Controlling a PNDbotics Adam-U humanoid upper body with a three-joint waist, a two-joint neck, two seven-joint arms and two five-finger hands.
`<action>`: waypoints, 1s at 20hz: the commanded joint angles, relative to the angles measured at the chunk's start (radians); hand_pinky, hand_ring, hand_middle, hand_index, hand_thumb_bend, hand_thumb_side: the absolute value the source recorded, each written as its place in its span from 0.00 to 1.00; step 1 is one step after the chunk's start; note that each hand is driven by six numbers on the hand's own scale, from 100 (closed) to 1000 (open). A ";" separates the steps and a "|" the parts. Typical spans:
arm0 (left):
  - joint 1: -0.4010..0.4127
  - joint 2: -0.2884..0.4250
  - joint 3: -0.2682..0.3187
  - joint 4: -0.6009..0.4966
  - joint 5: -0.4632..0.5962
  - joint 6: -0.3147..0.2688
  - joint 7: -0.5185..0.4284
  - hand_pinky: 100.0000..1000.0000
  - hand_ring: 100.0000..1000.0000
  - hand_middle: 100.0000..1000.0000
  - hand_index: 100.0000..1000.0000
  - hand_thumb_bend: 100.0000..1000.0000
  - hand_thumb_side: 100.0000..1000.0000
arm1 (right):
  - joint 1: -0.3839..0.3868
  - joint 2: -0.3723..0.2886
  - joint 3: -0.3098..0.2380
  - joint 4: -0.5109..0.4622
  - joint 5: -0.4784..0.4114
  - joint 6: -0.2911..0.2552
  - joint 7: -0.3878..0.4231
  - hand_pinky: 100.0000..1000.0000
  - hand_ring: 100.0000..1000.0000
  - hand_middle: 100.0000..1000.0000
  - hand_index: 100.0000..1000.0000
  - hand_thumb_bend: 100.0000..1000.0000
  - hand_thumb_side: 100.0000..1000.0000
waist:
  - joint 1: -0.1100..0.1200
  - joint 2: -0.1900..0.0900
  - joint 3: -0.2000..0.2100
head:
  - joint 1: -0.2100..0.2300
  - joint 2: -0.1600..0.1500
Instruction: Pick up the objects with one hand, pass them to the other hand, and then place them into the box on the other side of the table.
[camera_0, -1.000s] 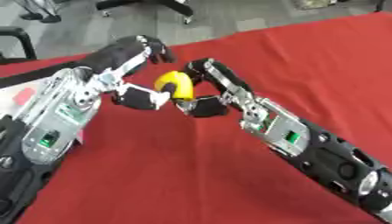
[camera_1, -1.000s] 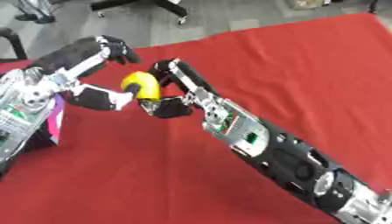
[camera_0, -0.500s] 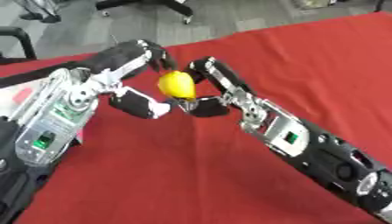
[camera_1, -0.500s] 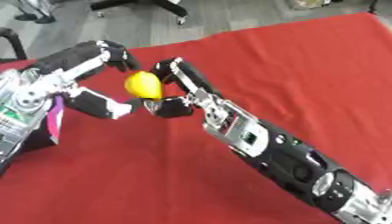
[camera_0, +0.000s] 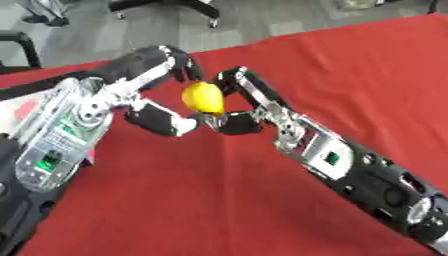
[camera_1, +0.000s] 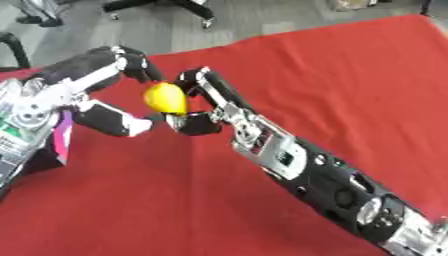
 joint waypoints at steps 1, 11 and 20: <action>-0.012 0.008 0.013 0.001 -0.018 0.003 0.015 0.76 0.67 0.65 0.75 0.29 0.13 | -0.013 -0.012 -0.004 -0.015 0.001 -0.009 -0.001 0.67 0.65 0.36 0.51 0.13 0.00 | 0.008 -0.009 0.000 | -0.003 -0.005; -0.010 -0.017 0.013 0.049 -0.074 0.000 0.041 0.76 0.68 0.65 0.75 0.30 0.12 | -0.014 -0.012 -0.002 -0.031 0.013 -0.029 0.005 0.67 0.65 0.36 0.51 0.12 0.00 | 0.008 -0.007 -0.002 | -0.002 -0.009; -0.009 -0.031 0.011 0.072 -0.056 -0.014 0.052 0.75 0.65 0.60 0.69 0.23 0.11 | -0.013 -0.010 0.001 -0.033 0.013 -0.032 0.005 0.67 0.65 0.36 0.51 0.13 0.00 | 0.007 -0.004 -0.003 | 0.000 -0.008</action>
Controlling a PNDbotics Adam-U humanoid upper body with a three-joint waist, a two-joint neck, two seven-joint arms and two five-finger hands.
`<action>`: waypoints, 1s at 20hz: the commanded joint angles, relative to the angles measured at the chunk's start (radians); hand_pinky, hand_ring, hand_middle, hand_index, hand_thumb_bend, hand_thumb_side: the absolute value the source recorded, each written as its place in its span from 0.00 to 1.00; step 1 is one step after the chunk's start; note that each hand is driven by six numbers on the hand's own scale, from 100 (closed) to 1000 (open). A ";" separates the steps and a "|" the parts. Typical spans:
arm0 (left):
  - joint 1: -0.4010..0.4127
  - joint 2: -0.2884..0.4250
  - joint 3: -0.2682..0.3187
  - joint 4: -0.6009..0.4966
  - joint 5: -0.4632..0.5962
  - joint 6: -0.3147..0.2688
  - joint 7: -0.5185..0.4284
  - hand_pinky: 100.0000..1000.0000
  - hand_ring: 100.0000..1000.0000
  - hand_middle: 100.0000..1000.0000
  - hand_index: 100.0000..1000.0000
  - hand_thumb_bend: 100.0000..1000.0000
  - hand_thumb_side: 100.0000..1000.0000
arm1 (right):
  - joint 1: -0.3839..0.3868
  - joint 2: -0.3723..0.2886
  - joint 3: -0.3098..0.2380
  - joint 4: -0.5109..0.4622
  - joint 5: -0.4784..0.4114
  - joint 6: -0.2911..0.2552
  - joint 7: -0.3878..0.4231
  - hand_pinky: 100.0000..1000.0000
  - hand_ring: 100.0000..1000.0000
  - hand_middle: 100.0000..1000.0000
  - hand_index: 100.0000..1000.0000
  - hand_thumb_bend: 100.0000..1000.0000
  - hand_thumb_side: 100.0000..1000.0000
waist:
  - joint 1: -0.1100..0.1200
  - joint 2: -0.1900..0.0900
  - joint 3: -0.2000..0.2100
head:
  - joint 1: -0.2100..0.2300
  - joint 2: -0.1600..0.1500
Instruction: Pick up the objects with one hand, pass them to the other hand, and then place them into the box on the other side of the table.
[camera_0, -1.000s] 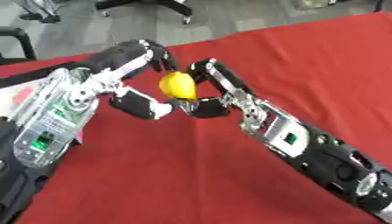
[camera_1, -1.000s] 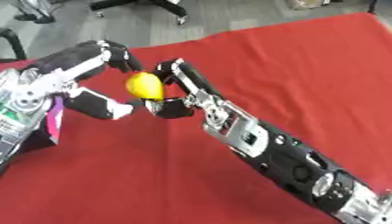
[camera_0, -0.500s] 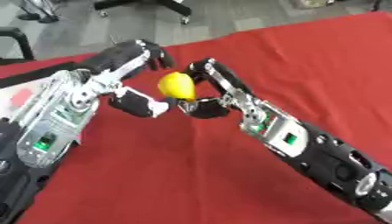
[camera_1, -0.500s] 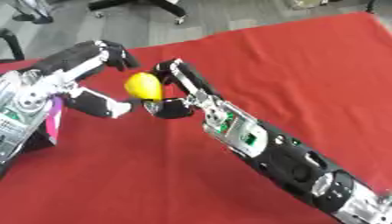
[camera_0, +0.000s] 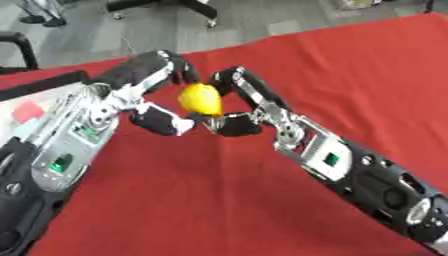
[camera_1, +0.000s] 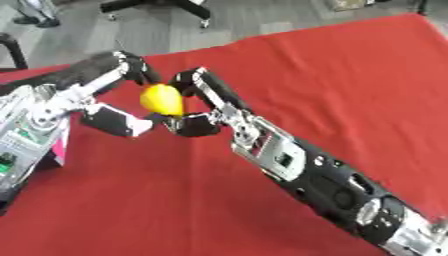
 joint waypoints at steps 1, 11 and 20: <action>-0.015 0.004 0.011 -0.003 0.011 -0.008 0.010 0.75 0.63 0.57 0.66 0.17 0.10 | -0.016 -0.010 -0.004 -0.021 0.003 -0.006 0.000 0.67 0.65 0.36 0.51 0.13 0.00 | 0.006 -0.004 0.001 | 0.001 -0.008; -0.017 -0.001 0.007 0.001 0.027 -0.019 0.063 0.72 0.53 0.42 0.41 0.00 0.00 | -0.014 -0.010 0.000 -0.021 0.008 -0.010 0.008 0.67 0.65 0.37 0.52 0.18 0.00 | 0.004 -0.003 0.000 | 0.002 -0.008; -0.017 -0.003 0.011 0.007 -0.015 -0.032 0.047 0.70 0.51 0.34 0.36 0.08 0.00 | -0.015 -0.013 -0.001 -0.033 0.058 -0.041 0.069 0.70 0.72 0.49 0.65 0.56 0.00 | 0.004 -0.003 -0.001 | 0.001 -0.008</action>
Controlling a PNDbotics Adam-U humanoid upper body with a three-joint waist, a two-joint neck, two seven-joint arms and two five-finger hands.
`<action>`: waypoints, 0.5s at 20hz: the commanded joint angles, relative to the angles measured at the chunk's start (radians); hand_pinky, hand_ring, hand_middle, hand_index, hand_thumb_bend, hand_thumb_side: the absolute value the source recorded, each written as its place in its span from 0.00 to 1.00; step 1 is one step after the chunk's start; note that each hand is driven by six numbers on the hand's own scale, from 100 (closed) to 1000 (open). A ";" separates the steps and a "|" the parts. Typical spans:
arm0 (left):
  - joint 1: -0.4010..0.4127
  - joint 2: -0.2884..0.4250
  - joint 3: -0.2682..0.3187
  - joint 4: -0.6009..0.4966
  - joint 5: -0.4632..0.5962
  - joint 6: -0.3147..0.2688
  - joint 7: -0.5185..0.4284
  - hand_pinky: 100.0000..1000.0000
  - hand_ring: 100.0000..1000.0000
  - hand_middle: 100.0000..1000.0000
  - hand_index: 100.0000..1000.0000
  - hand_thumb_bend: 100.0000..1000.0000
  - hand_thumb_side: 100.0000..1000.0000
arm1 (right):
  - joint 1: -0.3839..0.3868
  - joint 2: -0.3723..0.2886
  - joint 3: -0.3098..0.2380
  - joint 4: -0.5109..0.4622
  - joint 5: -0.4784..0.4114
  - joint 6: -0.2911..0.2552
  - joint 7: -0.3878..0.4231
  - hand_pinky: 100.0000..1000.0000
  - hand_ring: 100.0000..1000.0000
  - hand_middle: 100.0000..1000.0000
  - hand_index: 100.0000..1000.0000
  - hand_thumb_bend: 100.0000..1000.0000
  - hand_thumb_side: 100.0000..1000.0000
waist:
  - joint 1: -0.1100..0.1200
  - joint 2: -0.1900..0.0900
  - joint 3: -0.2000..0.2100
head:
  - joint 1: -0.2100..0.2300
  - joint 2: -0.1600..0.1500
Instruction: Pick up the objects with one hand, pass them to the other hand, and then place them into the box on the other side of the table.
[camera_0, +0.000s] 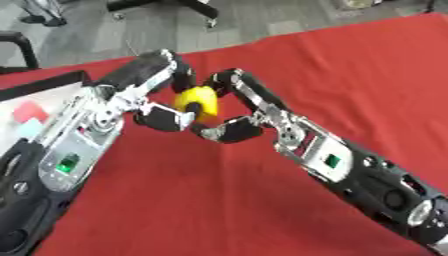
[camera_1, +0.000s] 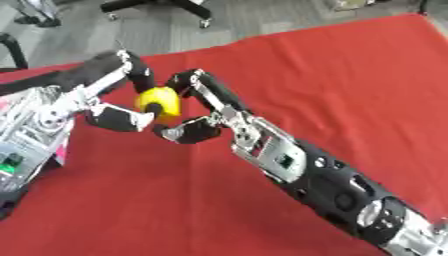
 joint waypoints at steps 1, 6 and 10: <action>-0.018 0.006 0.012 -0.007 -0.018 -0.007 -0.006 0.70 0.51 0.34 0.36 0.08 0.00 | -0.015 -0.013 -0.006 -0.022 0.028 -0.002 0.017 0.71 0.73 0.50 0.67 0.58 0.00 | 0.004 -0.003 0.001 | -0.001 -0.007; -0.017 0.010 0.016 -0.015 -0.027 -0.008 -0.022 0.70 0.50 0.32 0.35 0.09 0.00 | -0.014 -0.011 -0.007 -0.006 0.079 0.041 0.036 0.74 0.80 0.60 0.78 0.70 0.14 | 0.003 -0.004 0.002 | -0.002 -0.007; -0.017 0.011 0.017 -0.018 -0.034 -0.004 -0.037 0.70 0.50 0.32 0.34 0.10 0.00 | -0.013 -0.009 -0.010 -0.004 0.097 0.069 0.026 0.74 0.81 0.61 0.80 0.71 0.16 | 0.003 -0.004 0.002 | -0.001 -0.006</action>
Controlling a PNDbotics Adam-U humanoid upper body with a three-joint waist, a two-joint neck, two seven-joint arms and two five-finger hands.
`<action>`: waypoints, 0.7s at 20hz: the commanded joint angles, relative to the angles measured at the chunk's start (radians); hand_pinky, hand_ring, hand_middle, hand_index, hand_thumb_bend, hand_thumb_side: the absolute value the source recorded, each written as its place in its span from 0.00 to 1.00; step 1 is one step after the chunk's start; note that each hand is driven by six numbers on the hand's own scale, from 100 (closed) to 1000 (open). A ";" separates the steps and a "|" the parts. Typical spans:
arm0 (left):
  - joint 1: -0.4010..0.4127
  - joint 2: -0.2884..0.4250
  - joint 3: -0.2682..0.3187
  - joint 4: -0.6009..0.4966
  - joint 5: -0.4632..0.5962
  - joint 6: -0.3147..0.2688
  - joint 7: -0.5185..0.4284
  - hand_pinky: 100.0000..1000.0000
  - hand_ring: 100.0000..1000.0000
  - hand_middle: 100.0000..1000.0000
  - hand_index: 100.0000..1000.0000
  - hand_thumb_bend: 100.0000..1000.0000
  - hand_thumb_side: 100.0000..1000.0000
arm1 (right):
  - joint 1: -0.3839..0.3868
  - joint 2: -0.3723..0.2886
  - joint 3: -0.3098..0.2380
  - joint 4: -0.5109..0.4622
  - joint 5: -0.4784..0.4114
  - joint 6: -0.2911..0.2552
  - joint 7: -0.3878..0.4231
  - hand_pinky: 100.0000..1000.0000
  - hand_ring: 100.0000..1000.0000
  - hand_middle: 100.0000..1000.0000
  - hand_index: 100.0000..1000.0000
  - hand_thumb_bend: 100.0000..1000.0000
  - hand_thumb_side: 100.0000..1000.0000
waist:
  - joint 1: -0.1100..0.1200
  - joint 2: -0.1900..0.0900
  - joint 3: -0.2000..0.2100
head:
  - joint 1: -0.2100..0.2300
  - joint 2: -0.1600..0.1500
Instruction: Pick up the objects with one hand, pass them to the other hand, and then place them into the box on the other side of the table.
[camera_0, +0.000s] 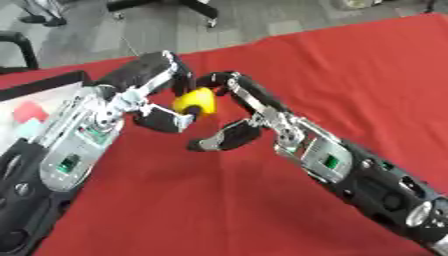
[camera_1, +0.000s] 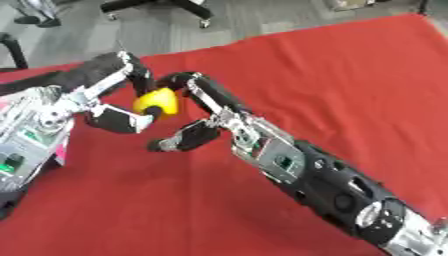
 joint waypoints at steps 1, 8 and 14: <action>-0.016 0.011 0.017 -0.017 -0.008 0.001 -0.013 0.69 0.50 0.32 0.34 0.10 0.00 | -0.013 -0.009 -0.012 -0.008 0.013 0.019 -0.011 0.74 0.81 0.61 0.80 0.71 0.16 | 0.003 -0.004 0.002 | 0.000 -0.006; -0.001 0.054 0.043 -0.033 -0.009 0.011 -0.030 0.69 0.50 0.32 0.34 0.11 0.00 | -0.001 -0.017 -0.018 -0.007 0.002 0.046 -0.049 0.74 0.79 0.60 0.79 0.68 0.16 | 0.005 -0.009 0.005 | 0.000 0.001; 0.036 0.151 0.115 -0.070 0.041 0.060 -0.025 0.70 0.50 0.32 0.35 0.08 0.00 | 0.008 -0.028 -0.022 -0.014 -0.009 0.054 -0.066 0.73 0.77 0.60 0.79 0.67 0.15 | 0.009 -0.014 0.009 | 0.003 0.005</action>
